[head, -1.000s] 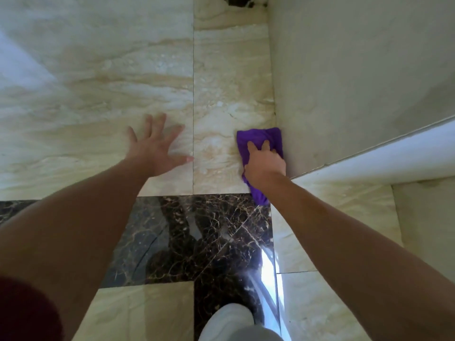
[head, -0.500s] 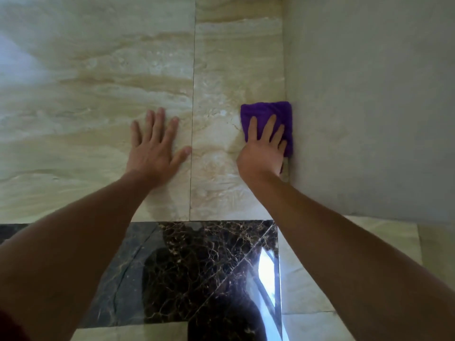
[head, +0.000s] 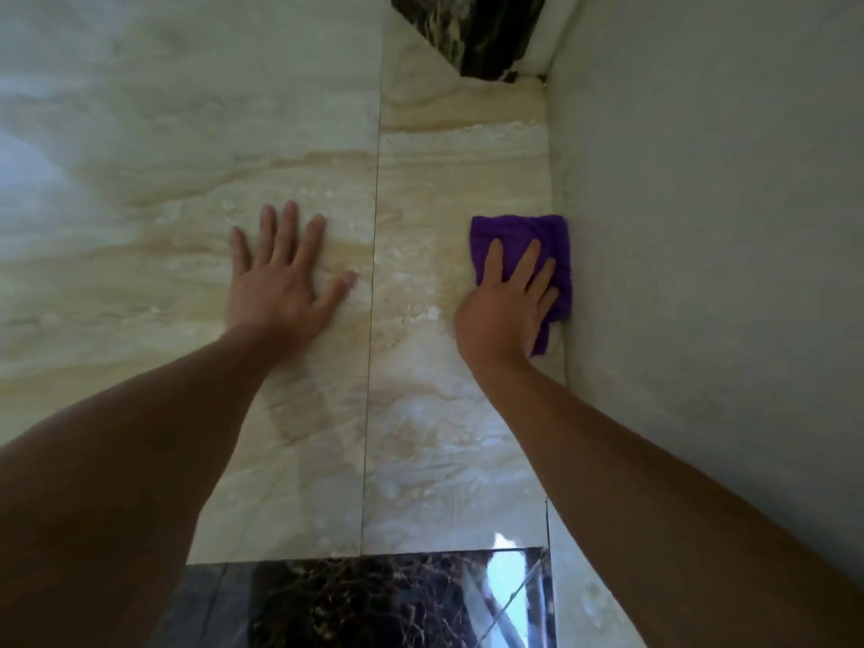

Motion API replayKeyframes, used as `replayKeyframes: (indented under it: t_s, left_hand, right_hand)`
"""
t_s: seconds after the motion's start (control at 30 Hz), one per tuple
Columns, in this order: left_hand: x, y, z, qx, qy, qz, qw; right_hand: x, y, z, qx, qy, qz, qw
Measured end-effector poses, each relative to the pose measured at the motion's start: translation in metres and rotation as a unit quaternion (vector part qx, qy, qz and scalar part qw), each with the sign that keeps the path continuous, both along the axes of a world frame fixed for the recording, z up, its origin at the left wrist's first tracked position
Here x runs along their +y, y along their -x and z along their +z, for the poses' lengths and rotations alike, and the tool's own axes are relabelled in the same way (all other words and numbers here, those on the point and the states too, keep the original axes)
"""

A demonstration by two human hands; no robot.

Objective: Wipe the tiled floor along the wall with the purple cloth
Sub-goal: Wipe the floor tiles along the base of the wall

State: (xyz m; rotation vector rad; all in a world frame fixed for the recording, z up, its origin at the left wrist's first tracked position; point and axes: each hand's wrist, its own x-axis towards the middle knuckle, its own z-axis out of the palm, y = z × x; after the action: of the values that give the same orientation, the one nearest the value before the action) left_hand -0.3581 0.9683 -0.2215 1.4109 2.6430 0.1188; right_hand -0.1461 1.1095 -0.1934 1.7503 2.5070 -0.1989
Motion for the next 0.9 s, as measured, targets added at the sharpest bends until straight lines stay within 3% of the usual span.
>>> replayKeyframes:
  t_s: [0.53,0.7,0.9]
  left_hand:
    - [-0.005,0.001,-0.013,0.022,-0.023,0.006,0.999]
    - [-0.003,0.004,-0.008,0.020,-0.011,0.007,1.000]
    - [-0.001,0.004,-0.005,0.018,-0.006,0.009,1.000]
  right_hand:
    - [0.116,0.084,0.002,-0.008,0.006,0.006,1.000]
    - [0.177,0.121,0.014,-0.044,0.051,0.034,0.997]
    - [0.232,0.125,0.039,-0.002,0.091,0.088,0.992]
